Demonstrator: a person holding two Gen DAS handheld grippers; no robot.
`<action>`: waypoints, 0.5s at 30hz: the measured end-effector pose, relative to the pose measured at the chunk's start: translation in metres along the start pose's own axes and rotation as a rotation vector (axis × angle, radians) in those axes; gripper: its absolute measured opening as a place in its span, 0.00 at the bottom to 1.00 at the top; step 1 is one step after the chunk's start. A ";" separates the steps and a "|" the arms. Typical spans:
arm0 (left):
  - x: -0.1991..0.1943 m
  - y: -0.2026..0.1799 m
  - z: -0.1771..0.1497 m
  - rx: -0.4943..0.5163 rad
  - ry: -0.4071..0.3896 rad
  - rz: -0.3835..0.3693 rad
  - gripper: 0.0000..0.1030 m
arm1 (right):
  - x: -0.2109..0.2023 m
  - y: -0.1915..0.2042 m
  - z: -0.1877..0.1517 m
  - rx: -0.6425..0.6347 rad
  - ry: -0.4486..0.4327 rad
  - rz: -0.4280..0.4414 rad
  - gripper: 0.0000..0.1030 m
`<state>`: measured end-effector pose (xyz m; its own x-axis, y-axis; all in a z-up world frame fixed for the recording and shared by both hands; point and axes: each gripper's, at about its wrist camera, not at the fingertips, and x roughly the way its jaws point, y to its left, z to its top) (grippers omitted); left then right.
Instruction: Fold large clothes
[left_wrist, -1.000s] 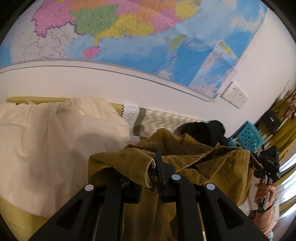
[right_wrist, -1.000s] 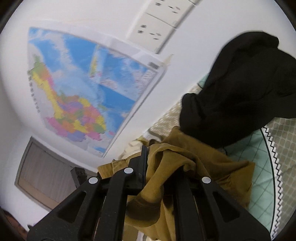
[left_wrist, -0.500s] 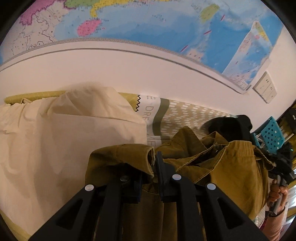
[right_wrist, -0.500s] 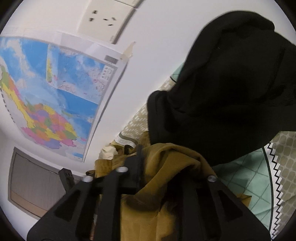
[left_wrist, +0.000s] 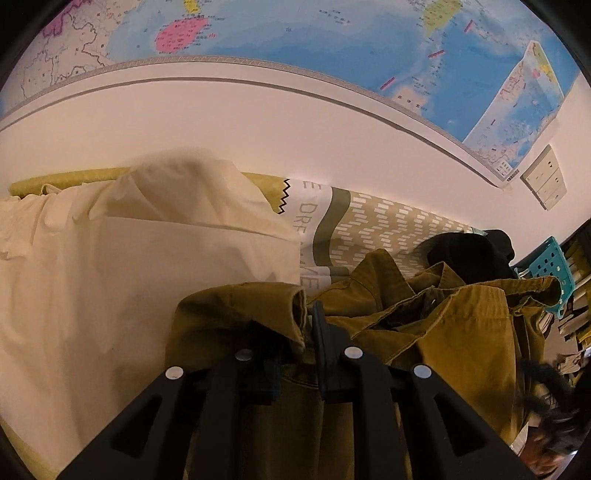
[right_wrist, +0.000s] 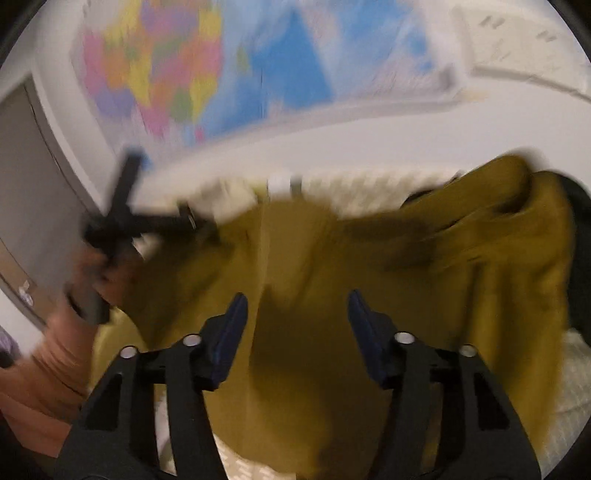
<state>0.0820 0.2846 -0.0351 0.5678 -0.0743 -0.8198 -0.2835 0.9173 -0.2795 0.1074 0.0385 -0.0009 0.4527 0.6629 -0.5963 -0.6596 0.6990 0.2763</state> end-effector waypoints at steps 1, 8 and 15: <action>-0.002 -0.002 0.000 0.004 -0.001 -0.004 0.20 | 0.010 -0.001 0.000 -0.009 0.014 -0.034 0.23; -0.070 -0.032 -0.015 0.183 -0.211 -0.064 0.72 | 0.036 -0.038 0.015 0.135 0.018 -0.042 0.03; -0.019 -0.065 -0.061 0.391 -0.033 -0.037 0.68 | 0.065 -0.058 0.015 0.195 0.122 -0.062 0.16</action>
<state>0.0430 0.2025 -0.0318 0.5981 -0.1031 -0.7948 0.0494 0.9945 -0.0918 0.1840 0.0452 -0.0443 0.4049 0.5878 -0.7004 -0.4992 0.7839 0.3693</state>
